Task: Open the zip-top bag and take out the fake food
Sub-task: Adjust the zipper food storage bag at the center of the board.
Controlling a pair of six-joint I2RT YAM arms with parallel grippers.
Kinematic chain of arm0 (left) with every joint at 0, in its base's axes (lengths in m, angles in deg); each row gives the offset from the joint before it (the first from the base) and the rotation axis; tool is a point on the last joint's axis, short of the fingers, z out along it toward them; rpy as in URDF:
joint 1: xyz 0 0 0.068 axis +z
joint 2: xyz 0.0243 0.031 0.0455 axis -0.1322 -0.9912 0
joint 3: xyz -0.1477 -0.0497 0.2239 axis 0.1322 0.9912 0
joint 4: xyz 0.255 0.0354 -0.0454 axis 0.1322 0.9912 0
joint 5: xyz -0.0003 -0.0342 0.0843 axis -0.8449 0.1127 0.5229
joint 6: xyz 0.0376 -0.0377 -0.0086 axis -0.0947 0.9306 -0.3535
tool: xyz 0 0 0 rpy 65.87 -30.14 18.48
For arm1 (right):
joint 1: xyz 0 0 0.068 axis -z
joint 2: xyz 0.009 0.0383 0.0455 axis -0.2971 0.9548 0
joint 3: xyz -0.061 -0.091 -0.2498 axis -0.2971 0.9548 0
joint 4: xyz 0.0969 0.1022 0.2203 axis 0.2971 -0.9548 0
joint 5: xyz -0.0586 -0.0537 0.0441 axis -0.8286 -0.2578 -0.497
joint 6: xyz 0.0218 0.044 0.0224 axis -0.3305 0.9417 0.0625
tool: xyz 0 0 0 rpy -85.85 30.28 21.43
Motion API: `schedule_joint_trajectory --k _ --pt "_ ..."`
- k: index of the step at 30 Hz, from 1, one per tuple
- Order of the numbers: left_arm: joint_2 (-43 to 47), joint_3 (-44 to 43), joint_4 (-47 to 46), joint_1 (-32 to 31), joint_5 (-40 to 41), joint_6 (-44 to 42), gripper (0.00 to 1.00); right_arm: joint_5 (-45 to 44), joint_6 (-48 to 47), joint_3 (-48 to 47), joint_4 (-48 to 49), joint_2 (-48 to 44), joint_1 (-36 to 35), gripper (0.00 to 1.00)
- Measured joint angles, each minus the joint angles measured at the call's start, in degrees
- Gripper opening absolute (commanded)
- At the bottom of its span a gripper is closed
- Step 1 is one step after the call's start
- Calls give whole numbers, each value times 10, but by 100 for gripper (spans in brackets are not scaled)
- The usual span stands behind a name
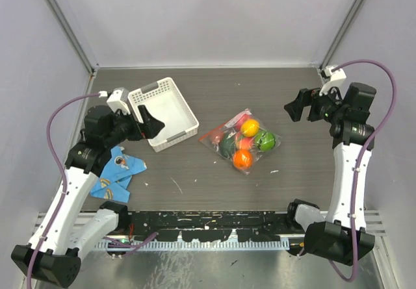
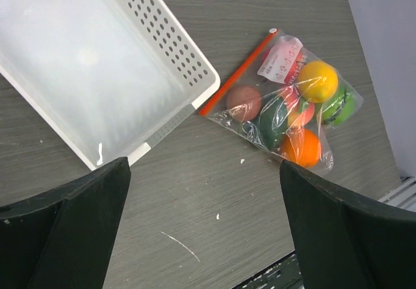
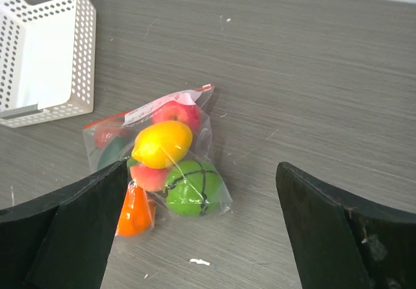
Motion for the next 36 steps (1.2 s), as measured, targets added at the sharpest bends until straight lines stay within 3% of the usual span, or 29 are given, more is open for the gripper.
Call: schedule_joint_trajectory --k 7,15,24,36 --pt "-28 44 -17 12 -20 40 98 3 12 0 12 58 -60 100" --pt "-60 137 -128 -109 -16 111 98 75 31 27 69 120 -105 100" --pt "-82 282 -307 -176 6 242 98 149 139 136 215 164 -40 100" --pt "-100 341 -458 -188 27 346 98 144 279 225 361 205 47 100"
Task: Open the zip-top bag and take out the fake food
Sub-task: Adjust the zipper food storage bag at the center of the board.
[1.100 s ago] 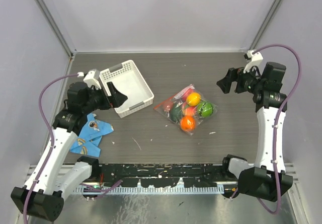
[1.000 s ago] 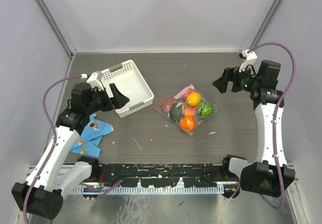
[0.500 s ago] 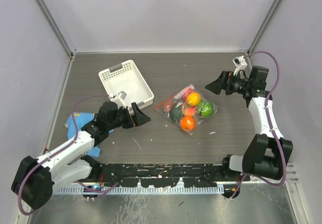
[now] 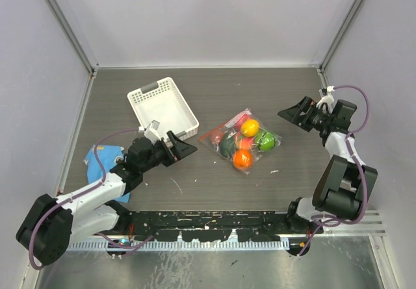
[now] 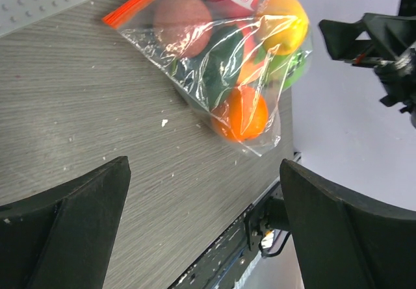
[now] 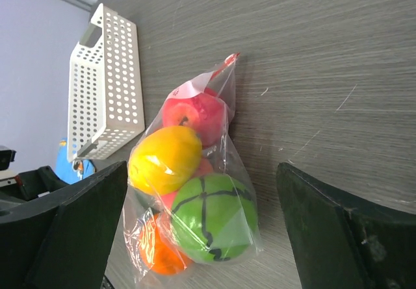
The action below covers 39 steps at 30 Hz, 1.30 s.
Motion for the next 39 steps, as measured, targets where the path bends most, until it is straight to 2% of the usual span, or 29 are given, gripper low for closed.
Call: schedule_joint_trajectory --k 2,6,11,16,23,25,26,28,32,39 --pt "-9 0 -21 0 -1 10 100 10 -3 -3 1 22 -1 100" --pt "-34 0 -55 -1 -7 25 95 13 -63 -32 -55 52 -30 100" --pt "-74 0 -89 -4 -23 35 93 -7 -182 -74 -125 37 -113 100" --pt "-99 0 -110 -16 -28 39 93 -57 -314 -115 -200 21 -176 100" --pt "-113 0 -126 -22 -31 38 88 -158 -461 -129 -288 21 -223 99" --pt "-118 0 -128 -22 -32 38 88 -183 -485 -129 -301 21 -237 92" --pt "-120 0 -128 -22 -32 38 85 -195 -494 -129 -307 21 -245 87" --pt "-122 0 -128 -22 -33 39 84 -216 -509 -129 -316 21 -257 74" --pt "-125 0 -128 -22 -33 38 82 -239 -525 -129 -327 21 -272 40" --pt "-125 0 -128 -22 -33 37 75 -257 -540 -133 -343 21 -283 3"
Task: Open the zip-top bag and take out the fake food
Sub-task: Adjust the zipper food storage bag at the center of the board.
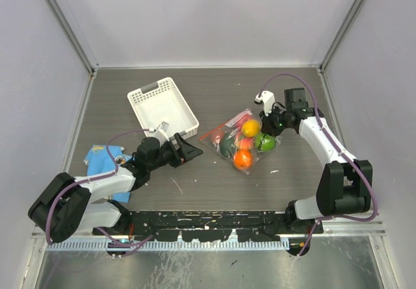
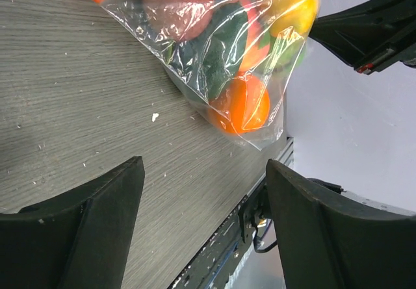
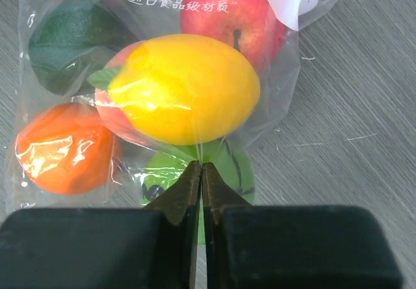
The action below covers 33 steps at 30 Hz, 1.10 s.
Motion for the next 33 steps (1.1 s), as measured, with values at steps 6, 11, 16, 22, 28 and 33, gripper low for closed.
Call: schedule_joint_trajectory --k 6,11,16,22,28,33 --pt "0 -1 17 0 0 -18 71 -6 -28 -3 -10 -2 -19 1" --pt "15 -20 92 -1 9 -63 71 -5 -99 17 -16 -47 -79 1" --pt "77 -58 195 0 41 -122 71 57 -188 2 -73 -71 -116 1" --pt "175 -56 258 0 77 -155 70 63 -295 -49 -146 -65 -106 2" --pt "217 -33 272 0 92 -162 70 -104 -205 -54 -5 -25 -1 64" --pt "203 -27 267 0 90 -160 71 -146 -108 -75 42 9 46 90"
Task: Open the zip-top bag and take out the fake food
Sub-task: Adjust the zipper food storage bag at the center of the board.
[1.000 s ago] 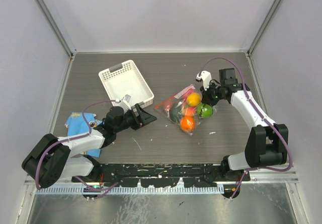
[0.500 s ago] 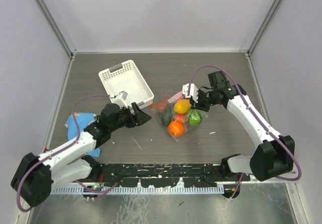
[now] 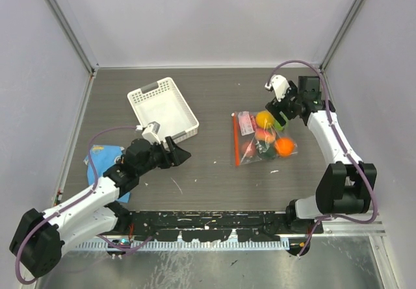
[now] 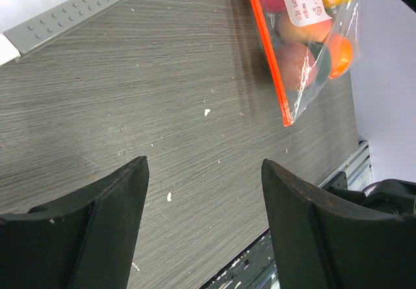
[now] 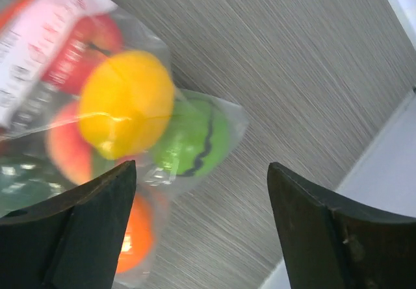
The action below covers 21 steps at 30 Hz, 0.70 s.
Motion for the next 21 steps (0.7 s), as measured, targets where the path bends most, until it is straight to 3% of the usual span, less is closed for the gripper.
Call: schedule_joint_trajectory --k 4,9,12,15,21 --pt "-21 0 -16 0 -9 8 72 128 23 3 -26 -39 -1 100" --pt "-46 10 -69 0 -27 37 74 355 -11 46 -71 -116 -4 100" --pt "-71 19 -116 0 -43 69 75 455 -33 67 -95 -115 -8 100" --pt "-102 25 -160 0 -59 108 75 506 -47 72 -128 -87 -7 100" --pt "-149 28 -228 -6 -74 153 75 520 -34 72 -143 -83 -7 100"
